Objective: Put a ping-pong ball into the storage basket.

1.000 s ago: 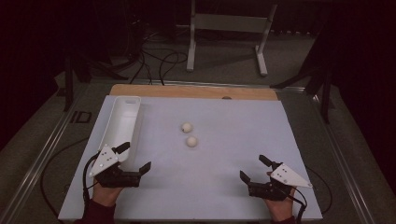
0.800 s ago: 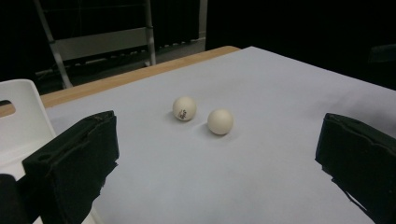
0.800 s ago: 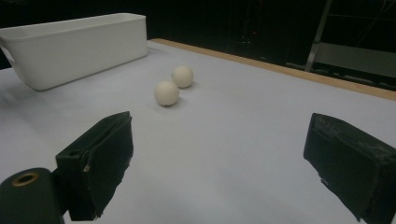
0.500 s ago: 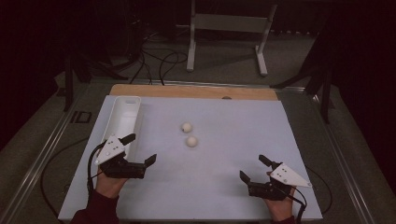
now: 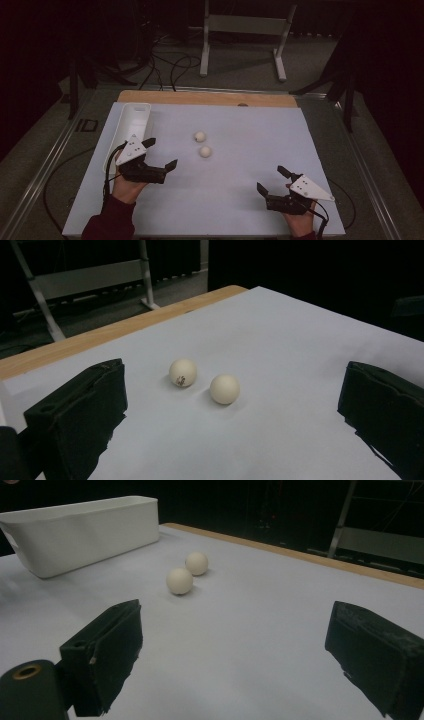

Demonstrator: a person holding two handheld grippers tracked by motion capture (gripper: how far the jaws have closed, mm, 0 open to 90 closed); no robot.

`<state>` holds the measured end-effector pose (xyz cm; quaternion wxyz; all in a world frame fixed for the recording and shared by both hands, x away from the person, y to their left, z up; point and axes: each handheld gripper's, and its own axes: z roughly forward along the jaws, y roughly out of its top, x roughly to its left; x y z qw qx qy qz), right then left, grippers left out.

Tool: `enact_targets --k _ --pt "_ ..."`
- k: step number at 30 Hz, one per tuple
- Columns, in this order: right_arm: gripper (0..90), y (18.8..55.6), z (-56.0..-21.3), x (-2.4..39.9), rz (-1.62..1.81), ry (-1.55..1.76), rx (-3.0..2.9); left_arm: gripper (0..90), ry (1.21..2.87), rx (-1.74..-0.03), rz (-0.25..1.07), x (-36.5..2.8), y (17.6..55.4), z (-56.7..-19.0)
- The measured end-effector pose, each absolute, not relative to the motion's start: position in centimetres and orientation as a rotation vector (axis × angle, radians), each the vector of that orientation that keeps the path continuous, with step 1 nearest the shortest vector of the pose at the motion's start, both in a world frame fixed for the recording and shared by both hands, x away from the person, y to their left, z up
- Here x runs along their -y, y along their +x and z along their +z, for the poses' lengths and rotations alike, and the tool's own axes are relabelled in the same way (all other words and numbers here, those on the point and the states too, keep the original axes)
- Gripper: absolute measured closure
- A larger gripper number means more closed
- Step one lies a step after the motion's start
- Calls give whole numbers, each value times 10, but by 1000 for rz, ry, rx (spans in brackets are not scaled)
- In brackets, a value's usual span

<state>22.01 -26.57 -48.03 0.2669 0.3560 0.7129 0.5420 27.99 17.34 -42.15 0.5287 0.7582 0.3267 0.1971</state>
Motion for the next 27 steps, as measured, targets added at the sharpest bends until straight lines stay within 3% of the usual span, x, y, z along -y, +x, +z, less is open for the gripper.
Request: enact_targets --k 27 --pt "81 220 -480 266 1465 960 -1923 2 1842 -750 431 -141 307 -426"
